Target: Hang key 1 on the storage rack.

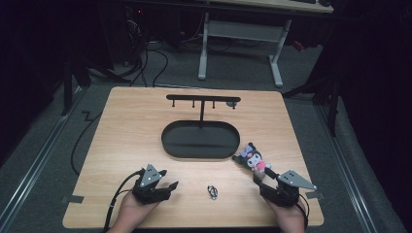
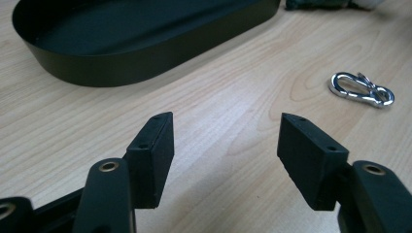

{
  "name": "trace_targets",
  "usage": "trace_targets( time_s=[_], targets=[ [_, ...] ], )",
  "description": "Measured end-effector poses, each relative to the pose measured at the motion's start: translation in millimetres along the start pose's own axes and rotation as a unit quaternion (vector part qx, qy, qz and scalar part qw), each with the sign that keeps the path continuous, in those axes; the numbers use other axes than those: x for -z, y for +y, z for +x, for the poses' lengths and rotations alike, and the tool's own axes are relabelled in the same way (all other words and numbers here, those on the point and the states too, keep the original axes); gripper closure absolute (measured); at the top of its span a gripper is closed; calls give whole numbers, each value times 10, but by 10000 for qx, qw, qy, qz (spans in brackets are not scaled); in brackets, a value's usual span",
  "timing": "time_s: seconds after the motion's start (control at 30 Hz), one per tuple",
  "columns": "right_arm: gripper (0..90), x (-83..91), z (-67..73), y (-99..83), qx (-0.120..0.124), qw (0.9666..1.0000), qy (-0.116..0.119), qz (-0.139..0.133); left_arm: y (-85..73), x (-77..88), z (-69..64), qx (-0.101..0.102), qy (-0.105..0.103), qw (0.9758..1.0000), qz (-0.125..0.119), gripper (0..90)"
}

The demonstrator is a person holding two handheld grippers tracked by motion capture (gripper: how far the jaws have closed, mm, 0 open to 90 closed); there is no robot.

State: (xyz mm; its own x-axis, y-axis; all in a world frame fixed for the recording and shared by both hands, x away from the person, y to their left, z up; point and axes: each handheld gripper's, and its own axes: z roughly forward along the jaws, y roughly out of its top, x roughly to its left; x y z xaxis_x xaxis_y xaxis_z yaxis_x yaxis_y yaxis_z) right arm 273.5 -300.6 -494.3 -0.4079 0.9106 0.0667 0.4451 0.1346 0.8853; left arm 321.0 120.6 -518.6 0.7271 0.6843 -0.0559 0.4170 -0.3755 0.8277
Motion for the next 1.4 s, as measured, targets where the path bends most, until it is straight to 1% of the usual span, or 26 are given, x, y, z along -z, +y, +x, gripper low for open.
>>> trace_targets(
  time_s=[0.17,0.2,0.27,0.43,0.53,0.7,0.87,0.93,1.03,1.13,1.27,1.37,1.4],
  targets=[
    [466,19,-1,-6,117,9999,-52,-63,12,7,37,56,-7,10000,-55,407],
    [467,20,-4,-11,125,9999,-67,-35,17,12,44,93,-26,9999,-75,407],
    [469,10,-25,-30,126,9999,-63,16,22,14,44,67,-33,9999,-85,423],
    [480,-6,-52,-42,160,9999,-45,47,30,-13,51,131,-34,9999,-94,424],
    [490,-17,-65,-48,166,9998,-5,73,29,-18,51,121,-18,9999,-106,430],
    [507,-15,-45,-42,322,9994,-33,115,29,-13,56,133,-9,9998,-125,436],
    [532,-21,-47,-35,311,9993,-27,222,33,9,53,112,21,9998,-162,440],
    [532,-32,-45,-38,255,9993,-11,258,41,23,65,153,-6,9997,-164,442],
    [535,-43,-32,-37,283,9991,3,310,45,39,81,198,-19,9996,-186,441],
    [547,-54,-13,-23,400,9985,44,384,47,48,95,211,-18,9996,-201,437],
    [561,-75,37,-3,557,9968,106,556,51,54,104,218,-29,9996,-203,429],
    [556,-90,82,3,707,9954,141,637,73,61,77,195,-164,9995,-177,404],
    [553,-96,101,4,794,9946,165,651,84,68,59,204,-225,9994,-186,394]
  ],
)
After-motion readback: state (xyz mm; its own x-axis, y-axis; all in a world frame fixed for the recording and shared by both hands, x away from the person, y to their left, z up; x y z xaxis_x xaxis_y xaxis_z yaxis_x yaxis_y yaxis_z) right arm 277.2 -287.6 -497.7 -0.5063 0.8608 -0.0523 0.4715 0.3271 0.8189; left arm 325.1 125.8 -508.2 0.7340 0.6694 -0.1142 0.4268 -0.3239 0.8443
